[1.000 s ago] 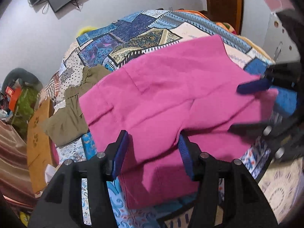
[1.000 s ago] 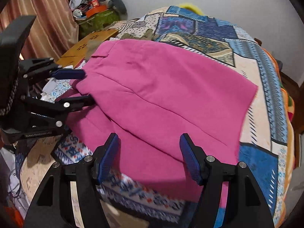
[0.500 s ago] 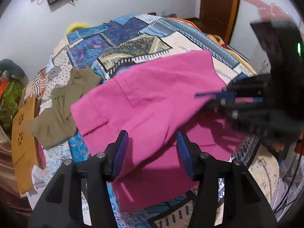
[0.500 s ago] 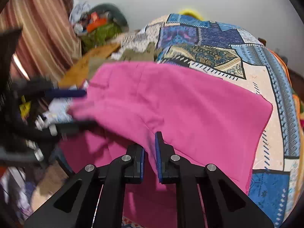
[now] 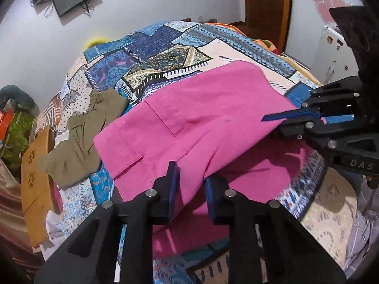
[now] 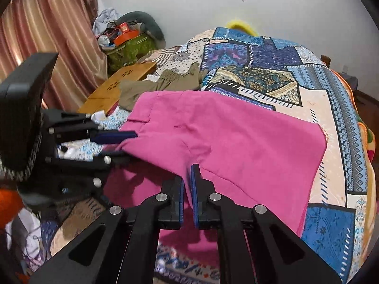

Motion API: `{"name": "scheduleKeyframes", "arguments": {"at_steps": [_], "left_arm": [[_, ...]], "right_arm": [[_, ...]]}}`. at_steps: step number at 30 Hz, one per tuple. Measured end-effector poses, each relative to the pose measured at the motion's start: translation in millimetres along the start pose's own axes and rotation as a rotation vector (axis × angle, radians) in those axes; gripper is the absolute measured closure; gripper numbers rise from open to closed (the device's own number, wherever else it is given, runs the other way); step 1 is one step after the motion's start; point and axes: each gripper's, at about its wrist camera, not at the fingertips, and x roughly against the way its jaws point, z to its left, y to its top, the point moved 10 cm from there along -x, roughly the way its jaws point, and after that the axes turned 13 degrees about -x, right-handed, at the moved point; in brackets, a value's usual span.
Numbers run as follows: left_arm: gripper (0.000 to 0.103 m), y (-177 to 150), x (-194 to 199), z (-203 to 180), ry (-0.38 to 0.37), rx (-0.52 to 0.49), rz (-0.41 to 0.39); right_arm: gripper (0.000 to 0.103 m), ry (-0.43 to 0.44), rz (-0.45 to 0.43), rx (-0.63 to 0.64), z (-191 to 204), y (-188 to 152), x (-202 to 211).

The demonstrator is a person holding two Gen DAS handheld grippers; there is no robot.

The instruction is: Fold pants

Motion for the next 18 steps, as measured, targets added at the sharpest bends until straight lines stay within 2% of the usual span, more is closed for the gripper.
{"name": "scheduleKeyframes", "arguments": {"at_steps": [6, 8, 11, 12, 13, 14, 15, 17, 18], "left_arm": [[0.080, -22, 7, -17, -0.001, -0.019, 0.032], [0.077, -30, 3, -19, -0.011, -0.005, 0.053], [0.066, -42, 4, -20, -0.021, 0.018, 0.070], [0.059, -45, 7, -20, -0.024, 0.021, 0.067], [0.045, -49, 11, -20, -0.026, 0.025, 0.063], [0.038, -53, 14, -19, -0.026, 0.029, 0.063], [0.034, -57, 18, -17, -0.024, 0.034, 0.059], [0.034, -68, 26, -11, -0.011, 0.051, 0.059], [0.034, -74, 29, -6, -0.006, 0.069, 0.063]], "right_arm": [[0.098, -0.008, 0.022, 0.053, 11, -20, 4], [0.098, -0.014, 0.035, 0.062, 12, -27, 2], [0.097, -0.034, 0.067, 0.074, 11, -39, -3], [0.095, -0.050, 0.077, 0.078, 10, -44, -4], [0.092, -0.062, 0.092, 0.078, 8, -48, -4], [0.089, -0.068, 0.106, 0.074, 5, -53, -4], [0.084, -0.074, 0.119, 0.067, 2, -56, -3], [0.073, -0.077, 0.122, 0.051, -5, -60, 4], [0.071, -0.084, 0.120, 0.041, -9, -61, 9]]}}
